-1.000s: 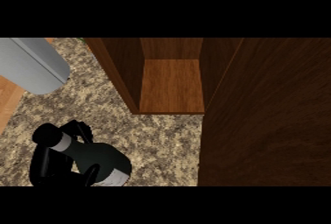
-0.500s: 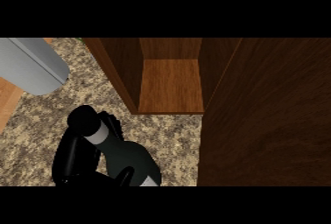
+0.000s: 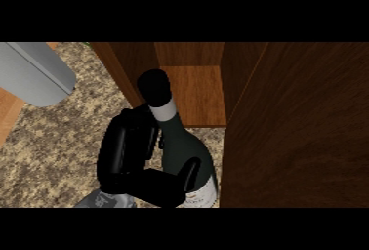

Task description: Pick up the wine, place it into the cabinet and close the cabinet

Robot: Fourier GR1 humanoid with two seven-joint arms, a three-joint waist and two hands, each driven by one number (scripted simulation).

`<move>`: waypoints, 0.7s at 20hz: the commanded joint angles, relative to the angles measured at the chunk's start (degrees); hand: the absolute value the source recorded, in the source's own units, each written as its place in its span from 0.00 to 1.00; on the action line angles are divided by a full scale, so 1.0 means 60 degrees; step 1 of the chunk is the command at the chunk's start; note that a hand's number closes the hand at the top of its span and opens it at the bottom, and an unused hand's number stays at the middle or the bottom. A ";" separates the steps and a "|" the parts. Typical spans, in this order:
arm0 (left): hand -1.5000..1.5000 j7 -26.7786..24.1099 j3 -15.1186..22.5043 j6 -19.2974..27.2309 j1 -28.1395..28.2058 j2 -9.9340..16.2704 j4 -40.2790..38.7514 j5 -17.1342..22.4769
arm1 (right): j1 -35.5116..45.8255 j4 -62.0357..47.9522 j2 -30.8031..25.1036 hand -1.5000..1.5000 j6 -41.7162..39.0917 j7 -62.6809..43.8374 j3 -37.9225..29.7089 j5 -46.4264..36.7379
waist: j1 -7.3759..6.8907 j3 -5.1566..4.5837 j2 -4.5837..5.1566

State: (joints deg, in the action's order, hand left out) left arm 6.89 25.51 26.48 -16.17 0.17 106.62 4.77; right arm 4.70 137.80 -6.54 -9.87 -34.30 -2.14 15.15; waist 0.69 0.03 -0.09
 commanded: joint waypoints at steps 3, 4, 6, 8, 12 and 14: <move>1.00 0.0617 0.0324 0.1404 -0.1619 -0.0027 -0.0726 -0.0114 | 0.0017 0.1441 -0.0141 0.00 0.0300 -0.1003 -0.0202 0.0884 | 0.0010 -0.0004 -0.0005; 1.00 -0.0114 0.0899 0.1665 -0.1274 -0.0027 -0.1088 -0.0298 | -0.0719 0.1660 0.0174 0.00 0.0036 -0.0382 0.0239 0.0393 | 0.0043 -0.0003 -0.0007; 1.00 0.0262 0.0365 0.1786 -0.1996 -0.0027 -0.1425 -0.0140 | -0.0802 0.1486 0.0093 0.00 -0.0144 -0.0183 0.0029 0.0635 | 0.0037 0.0000 -0.0002; 1.00 0.0083 0.0168 0.1814 -0.2427 -0.0027 -0.2236 0.0452 | -0.0362 0.1132 -0.0076 0.00 -0.0164 -0.0244 -0.0286 0.0989 | 0.0051 -0.0002 0.0014; 1.00 -0.0012 0.0118 0.1690 -0.2005 0.0117 -0.1855 -0.0157 | -0.0785 0.1003 -0.0248 0.00 -0.0493 0.0136 -0.0978 0.1353 | -0.0040 0.0000 -0.0004; 1.00 -0.0688 0.0896 0.2450 -0.2562 -0.0026 -0.2889 0.0158 | -0.0287 0.1001 -0.0440 0.00 -0.0387 -0.0317 -0.0904 0.1408 | 0.0029 -0.0003 0.0011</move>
State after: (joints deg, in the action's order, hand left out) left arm 5.85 29.10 39.78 -30.45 0.14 93.19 5.02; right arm 3.72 137.57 -7.48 -12.06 -32.99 -4.12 15.87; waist 0.77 0.01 -0.06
